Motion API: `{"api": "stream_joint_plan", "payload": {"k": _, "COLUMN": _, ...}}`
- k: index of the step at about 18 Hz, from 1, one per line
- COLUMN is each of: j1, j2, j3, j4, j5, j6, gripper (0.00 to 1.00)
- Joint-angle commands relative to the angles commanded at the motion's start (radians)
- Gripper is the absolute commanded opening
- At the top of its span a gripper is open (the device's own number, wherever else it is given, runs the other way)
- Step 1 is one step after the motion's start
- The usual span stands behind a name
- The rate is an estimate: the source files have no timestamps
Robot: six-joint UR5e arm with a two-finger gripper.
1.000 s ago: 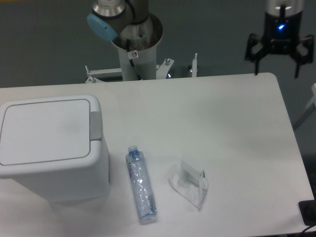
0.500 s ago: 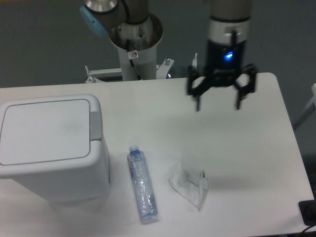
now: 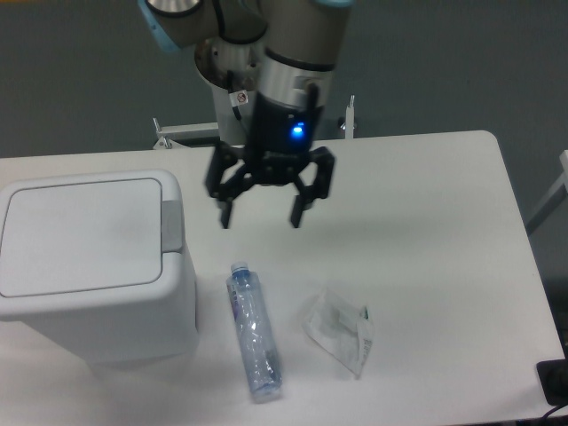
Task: Open the trash can
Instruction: 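Move the open gripper down toward the white trash can lid, then lower the gripper finger onto the lid's raised tab at its hinge edge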
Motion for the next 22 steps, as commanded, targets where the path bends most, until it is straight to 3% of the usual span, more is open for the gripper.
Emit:
{"api": "stream_joint_plan", "payload": {"k": 9, "j1": -0.038, "j2": -0.003, "j3": -0.045, "j4": 0.011, "j5": 0.005, "j6": 0.006, "gripper": 1.00}}
{"api": "stream_joint_plan", "payload": {"k": 22, "j1": -0.040, "j2": -0.031, "j3": -0.046, "j4": 0.021, "j5": 0.017, "j6": 0.011, "gripper": 1.00}}
